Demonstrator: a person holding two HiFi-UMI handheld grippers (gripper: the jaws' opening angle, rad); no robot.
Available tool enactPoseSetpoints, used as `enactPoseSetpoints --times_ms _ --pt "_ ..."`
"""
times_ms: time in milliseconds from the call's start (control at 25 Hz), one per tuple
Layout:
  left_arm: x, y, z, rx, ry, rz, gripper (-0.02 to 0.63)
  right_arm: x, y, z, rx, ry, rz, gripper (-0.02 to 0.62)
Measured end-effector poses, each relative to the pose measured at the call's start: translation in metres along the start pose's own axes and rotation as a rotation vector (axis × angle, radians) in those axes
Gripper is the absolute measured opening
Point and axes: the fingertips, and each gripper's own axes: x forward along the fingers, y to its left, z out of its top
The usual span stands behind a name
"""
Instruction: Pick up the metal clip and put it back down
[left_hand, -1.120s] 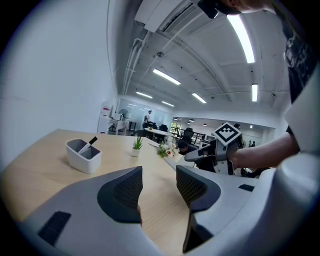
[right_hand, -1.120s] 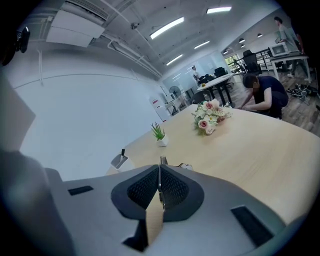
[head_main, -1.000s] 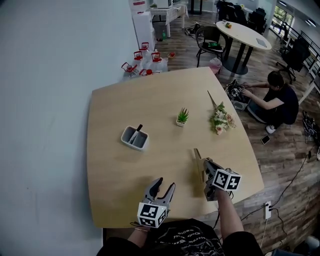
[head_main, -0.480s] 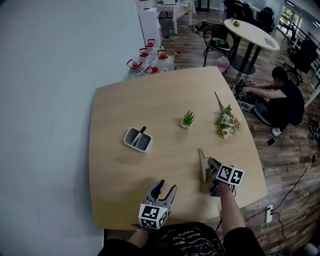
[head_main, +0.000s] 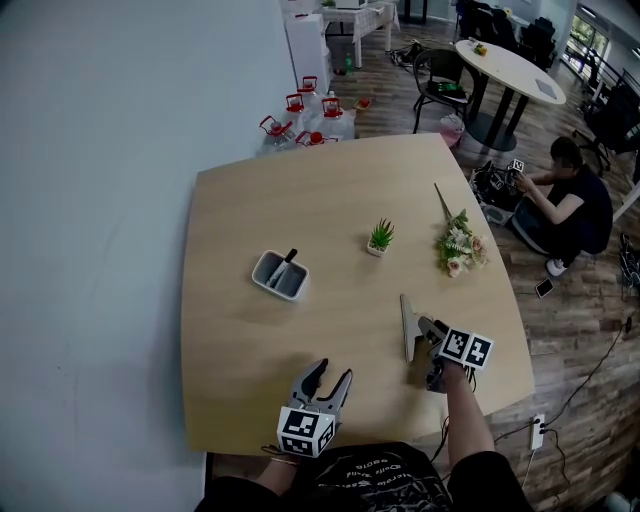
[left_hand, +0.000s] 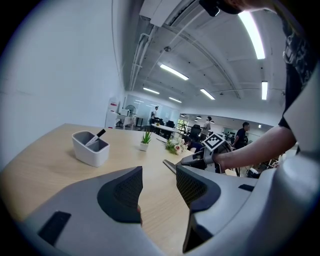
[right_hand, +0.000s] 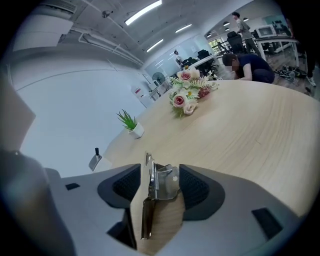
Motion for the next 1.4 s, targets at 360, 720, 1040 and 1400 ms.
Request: enactPoseSetpoints --times_ms 360,720,1040,1400 --pt "-0.018 0.0 -0.001 -0.008 -0.015 0.005 0.216 -0.042 0.034 -0.002 -0.16 -0.067 0.034 0.304" --pt "-0.036 -0.005 0.009 0.011 -0.066 -0.033 0.216 -0.087 0.081 -0.009 -0.352 -0.162 0.065 0.304" --pt "-0.065 -0.006 0.014 0.047 -0.111 -0.028 0.216 -0.132 0.139 -0.023 -0.558 -0.27 0.087 0.304" --pt "-0.098 -0.009 0.008 0.08 -0.141 -0.017 0.216 -0.165 0.168 -0.071 -0.737 -0.338 0.071 0.304"
